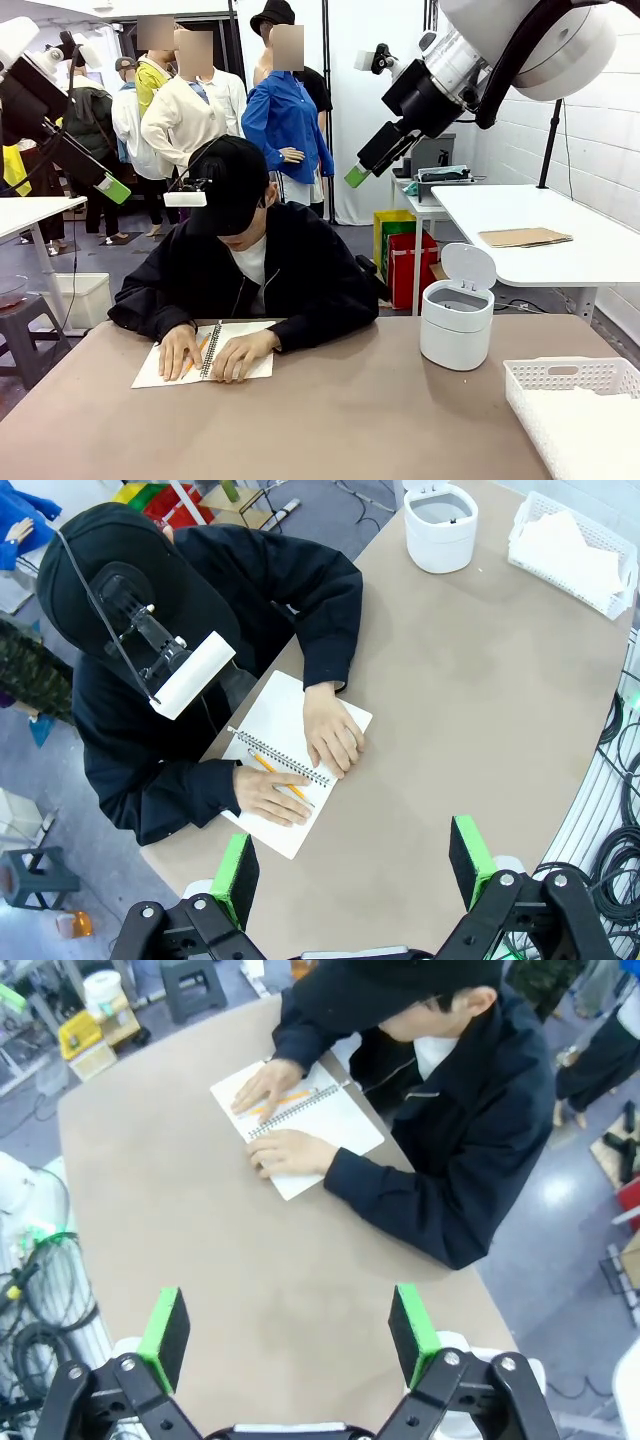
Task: Sort the paper based on its condition.
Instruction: If a person hands you a paper, place it in the Organizing basket , and if it's crumpled, put it in the Trash can.
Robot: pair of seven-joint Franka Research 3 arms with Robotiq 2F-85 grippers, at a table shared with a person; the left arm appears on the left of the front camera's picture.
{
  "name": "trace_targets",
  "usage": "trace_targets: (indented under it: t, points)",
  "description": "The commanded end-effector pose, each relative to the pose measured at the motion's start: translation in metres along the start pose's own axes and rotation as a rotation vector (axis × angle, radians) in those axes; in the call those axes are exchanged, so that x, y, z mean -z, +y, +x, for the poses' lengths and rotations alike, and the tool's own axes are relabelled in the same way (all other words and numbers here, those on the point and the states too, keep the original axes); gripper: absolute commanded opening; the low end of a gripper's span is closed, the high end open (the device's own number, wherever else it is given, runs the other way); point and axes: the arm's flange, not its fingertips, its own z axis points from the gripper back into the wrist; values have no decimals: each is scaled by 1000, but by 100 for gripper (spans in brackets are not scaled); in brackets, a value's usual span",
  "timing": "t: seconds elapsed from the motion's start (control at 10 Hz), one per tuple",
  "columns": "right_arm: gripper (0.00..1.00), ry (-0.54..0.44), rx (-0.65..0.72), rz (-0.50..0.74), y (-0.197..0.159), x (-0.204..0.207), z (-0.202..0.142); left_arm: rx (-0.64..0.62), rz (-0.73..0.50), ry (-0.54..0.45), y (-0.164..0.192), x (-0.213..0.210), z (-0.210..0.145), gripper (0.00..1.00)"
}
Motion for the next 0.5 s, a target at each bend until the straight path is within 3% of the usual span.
trace_targets:
  t: [0.0,0.4]
  points:
    - [100,-4,7,5,0,0,-1,-1,-1,-3,0,-1,0,100]
    - [100,-4,7,5,0,0,-1,-1,-1,-3,0,-1,0,100]
